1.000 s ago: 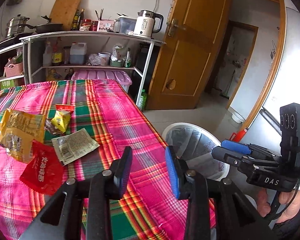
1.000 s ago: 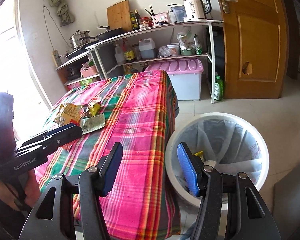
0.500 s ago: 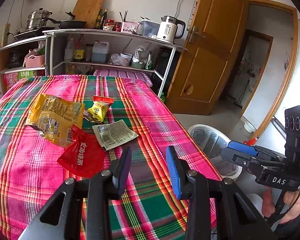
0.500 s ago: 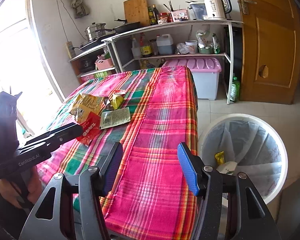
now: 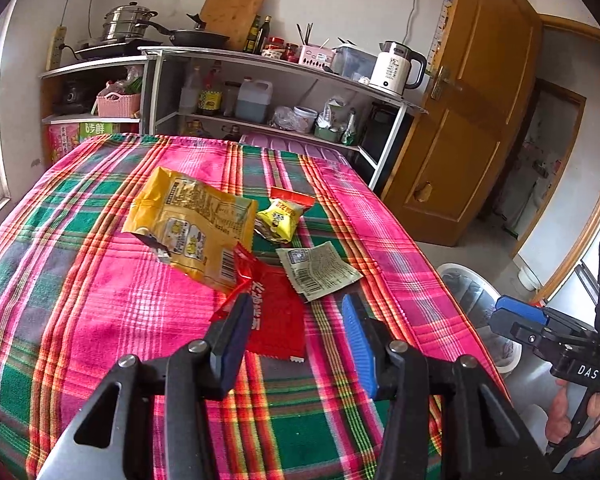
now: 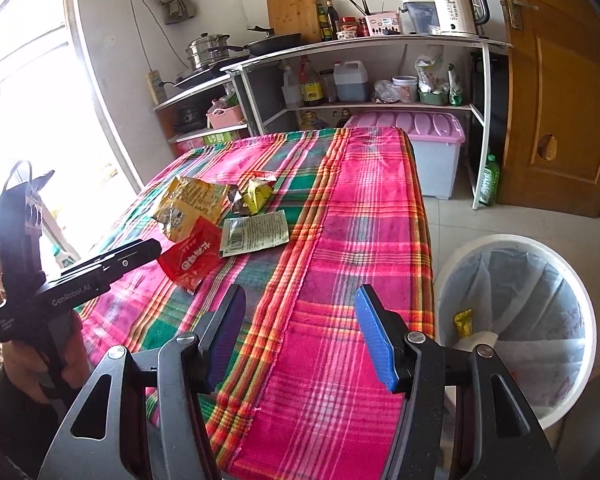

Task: Collect trash
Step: 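Move both tools back over the table toward the red wrapper and receipt, then grasp the red wrapper with the left tool while the right tool grasps the paper receipt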

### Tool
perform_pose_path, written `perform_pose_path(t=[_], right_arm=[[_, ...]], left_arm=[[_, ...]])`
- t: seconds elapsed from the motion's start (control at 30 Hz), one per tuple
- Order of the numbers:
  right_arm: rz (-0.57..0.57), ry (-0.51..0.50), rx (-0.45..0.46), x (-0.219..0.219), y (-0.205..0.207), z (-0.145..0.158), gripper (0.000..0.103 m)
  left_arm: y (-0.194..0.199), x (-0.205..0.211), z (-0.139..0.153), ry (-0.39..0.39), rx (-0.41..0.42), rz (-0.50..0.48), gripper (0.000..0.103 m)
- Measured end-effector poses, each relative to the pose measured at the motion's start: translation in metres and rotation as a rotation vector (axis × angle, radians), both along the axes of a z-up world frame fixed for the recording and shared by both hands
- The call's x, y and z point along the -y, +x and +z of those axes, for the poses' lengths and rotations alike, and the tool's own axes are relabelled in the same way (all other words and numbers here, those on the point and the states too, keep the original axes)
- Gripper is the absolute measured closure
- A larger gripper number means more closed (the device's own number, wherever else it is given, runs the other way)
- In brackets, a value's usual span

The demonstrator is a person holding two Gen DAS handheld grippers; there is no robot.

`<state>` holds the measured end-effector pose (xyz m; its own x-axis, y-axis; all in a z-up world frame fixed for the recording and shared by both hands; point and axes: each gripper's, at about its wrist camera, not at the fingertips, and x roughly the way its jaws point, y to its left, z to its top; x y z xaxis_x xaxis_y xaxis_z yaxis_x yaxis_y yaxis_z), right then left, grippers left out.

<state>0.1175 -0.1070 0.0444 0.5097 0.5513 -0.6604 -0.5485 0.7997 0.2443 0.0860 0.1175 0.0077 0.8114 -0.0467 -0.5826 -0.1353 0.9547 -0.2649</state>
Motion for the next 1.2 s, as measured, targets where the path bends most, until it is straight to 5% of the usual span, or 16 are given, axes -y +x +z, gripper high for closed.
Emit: perform_pose_path(t=[0.53,0.6,0.77,1.2], right_arm=[[0.051,-0.021,-0.015,-0.037,0.025,-0.008,0.045],[0.057,-0.026,-0.018,-0.042,0.029,-0.009,0.045],[0.081,-0.038,-0.017,-0.059,0.039,-0.013,0.045],[0.123,-0.116,-0.01,-0.119,0.064,-0.027,0.045]], left_arm=[[0.033,-0.023,-0.033,0.024,-0.134,0.046,0.053],[0.039,-0.022,-0.038,0.017,-0.164,0.037,0.068],[0.039,-0.023,-0.041,-0.003,-0.171,0.025,0.088],[0.013,-0.039,-0.032,-0.064,-0.082,0.016,0.092]])
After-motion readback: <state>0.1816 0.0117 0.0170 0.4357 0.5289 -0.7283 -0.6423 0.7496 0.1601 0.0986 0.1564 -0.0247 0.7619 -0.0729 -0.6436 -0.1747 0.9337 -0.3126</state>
